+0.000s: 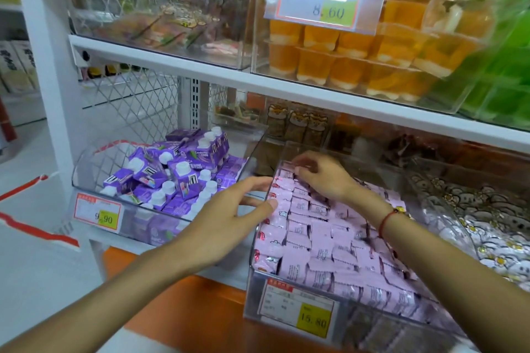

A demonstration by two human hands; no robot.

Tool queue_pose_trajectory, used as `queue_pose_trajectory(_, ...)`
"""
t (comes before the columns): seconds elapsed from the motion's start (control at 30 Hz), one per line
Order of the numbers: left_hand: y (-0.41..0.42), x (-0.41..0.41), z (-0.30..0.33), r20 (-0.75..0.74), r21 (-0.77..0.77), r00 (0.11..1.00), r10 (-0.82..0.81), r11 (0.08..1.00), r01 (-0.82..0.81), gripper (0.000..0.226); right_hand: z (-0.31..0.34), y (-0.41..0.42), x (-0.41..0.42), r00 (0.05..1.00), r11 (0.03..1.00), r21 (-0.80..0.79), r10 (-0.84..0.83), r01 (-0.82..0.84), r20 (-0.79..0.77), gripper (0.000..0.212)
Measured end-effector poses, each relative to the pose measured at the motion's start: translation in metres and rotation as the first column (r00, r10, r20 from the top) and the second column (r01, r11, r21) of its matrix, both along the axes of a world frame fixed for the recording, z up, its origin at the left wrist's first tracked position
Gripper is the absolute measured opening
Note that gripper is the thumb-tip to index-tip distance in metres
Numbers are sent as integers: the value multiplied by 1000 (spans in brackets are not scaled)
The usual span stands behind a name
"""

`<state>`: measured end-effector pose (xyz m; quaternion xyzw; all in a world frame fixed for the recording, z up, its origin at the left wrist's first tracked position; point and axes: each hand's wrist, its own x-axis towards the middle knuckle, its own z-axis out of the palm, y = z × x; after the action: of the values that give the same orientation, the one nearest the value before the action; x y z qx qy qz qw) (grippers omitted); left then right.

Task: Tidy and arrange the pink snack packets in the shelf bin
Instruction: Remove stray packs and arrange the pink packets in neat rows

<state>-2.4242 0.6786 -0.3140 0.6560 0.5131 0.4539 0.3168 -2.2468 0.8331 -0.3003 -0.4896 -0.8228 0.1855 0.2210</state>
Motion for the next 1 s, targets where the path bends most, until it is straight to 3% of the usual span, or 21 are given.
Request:
queue_pose_trajectory(0.13, 0, 1, -3, -11, -2, 1000, 23, 1000, -23, 34, -3, 11, -15, 967, 989, 125, -109, 81, 231, 26)
queue_pose_trajectory(0.2, 1, 2, -4, -16, -6, 999, 35, 999, -35, 35, -5, 12, -20, 961, 985, 128, -146, 118, 234, 26)
queue_pose_trajectory(0.53, 5, 1, -6, 6, -2, 999, 41, 999, -41, 30, -3, 10, -18, 969, 975, -69, -217, 210, -121, 16)
queue_pose_trajectory(0.67, 7, 1, -8, 19, 5, 998, 56, 998, -56, 31, -9, 3, -23, 937, 973, 21, -214, 229, -275, 10)
queue_pose_trajectory(0.83, 6, 1, -8, 22, -8, 998, 66, 998, -66, 31, 3, -7, -33, 748, 956, -114, -284, 271, -600, 8)
queue_pose_trajectory(0.93, 5, 1, -7, 8, -18, 998, 56, 998, -56, 29, 15, -23, -31, 456, 917, -203, -352, 344, -817, 7)
queue_pose_trajectory(1.0, 5, 1, -6, -29, -21, 995, 93, 995, -94, 29, 23, -37, -20, 273, 881, -295, -406, 369, -872, 3)
